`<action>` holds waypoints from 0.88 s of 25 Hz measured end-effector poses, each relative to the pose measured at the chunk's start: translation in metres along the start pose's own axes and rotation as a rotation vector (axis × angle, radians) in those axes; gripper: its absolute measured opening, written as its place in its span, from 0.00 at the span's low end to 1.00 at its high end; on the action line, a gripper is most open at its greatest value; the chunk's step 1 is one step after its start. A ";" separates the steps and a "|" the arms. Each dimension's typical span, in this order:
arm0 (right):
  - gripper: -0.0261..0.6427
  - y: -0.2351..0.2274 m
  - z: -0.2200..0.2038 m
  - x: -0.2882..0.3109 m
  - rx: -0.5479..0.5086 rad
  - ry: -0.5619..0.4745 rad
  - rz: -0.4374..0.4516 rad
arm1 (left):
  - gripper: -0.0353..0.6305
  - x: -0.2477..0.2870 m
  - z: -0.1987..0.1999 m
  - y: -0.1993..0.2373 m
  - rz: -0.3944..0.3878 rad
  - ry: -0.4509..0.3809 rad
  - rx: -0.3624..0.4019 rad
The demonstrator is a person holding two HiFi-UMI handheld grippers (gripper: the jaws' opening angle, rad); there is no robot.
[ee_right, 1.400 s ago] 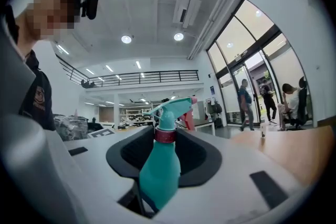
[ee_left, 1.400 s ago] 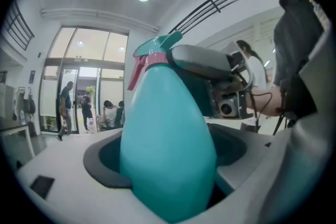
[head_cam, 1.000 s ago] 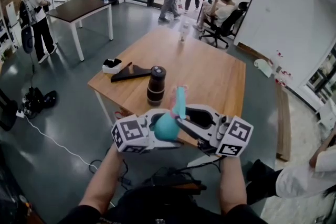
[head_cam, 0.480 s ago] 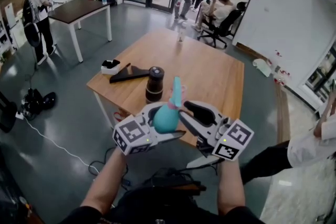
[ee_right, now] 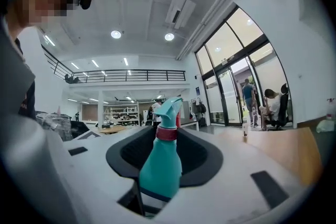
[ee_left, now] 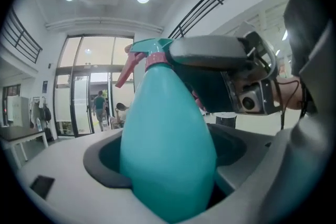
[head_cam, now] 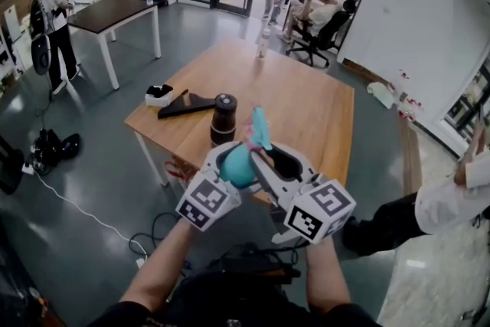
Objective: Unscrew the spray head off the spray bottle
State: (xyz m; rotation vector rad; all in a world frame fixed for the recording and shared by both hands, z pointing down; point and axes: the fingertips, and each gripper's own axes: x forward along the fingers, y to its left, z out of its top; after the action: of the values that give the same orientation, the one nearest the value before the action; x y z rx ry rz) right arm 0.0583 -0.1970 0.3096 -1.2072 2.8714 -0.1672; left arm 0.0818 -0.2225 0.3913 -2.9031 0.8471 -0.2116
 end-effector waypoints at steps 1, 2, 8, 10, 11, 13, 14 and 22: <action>0.25 0.000 -0.001 0.001 0.003 0.002 -0.009 | 0.71 0.000 -0.002 0.001 0.010 0.010 0.002; 0.25 0.000 -0.001 0.002 0.004 0.003 -0.016 | 0.71 0.001 -0.003 0.001 0.015 0.017 0.004; 0.25 -0.002 -0.003 0.004 -0.006 0.010 -0.021 | 0.71 0.001 -0.005 -0.005 -0.008 0.025 0.004; 0.25 -0.003 -0.003 0.004 -0.018 0.014 -0.015 | 0.71 0.001 -0.005 -0.007 -0.024 0.028 0.001; 0.25 -0.003 -0.003 0.004 -0.024 0.017 -0.006 | 0.71 0.001 -0.005 -0.007 -0.035 0.029 0.001; 0.25 -0.001 -0.005 0.004 -0.035 0.021 0.037 | 0.71 0.001 -0.006 -0.010 -0.075 0.027 0.002; 0.25 0.001 -0.005 0.003 -0.040 0.022 0.067 | 0.71 0.000 -0.007 -0.013 -0.100 0.023 0.001; 0.25 0.007 -0.007 -0.009 -0.003 0.009 0.238 | 0.71 -0.013 -0.005 -0.032 -0.292 -0.014 -0.017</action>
State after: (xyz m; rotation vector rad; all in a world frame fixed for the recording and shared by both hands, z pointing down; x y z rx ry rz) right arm 0.0592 -0.1854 0.3153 -0.8554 2.9917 -0.1627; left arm 0.0873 -0.1889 0.3996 -3.0296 0.4206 -0.2076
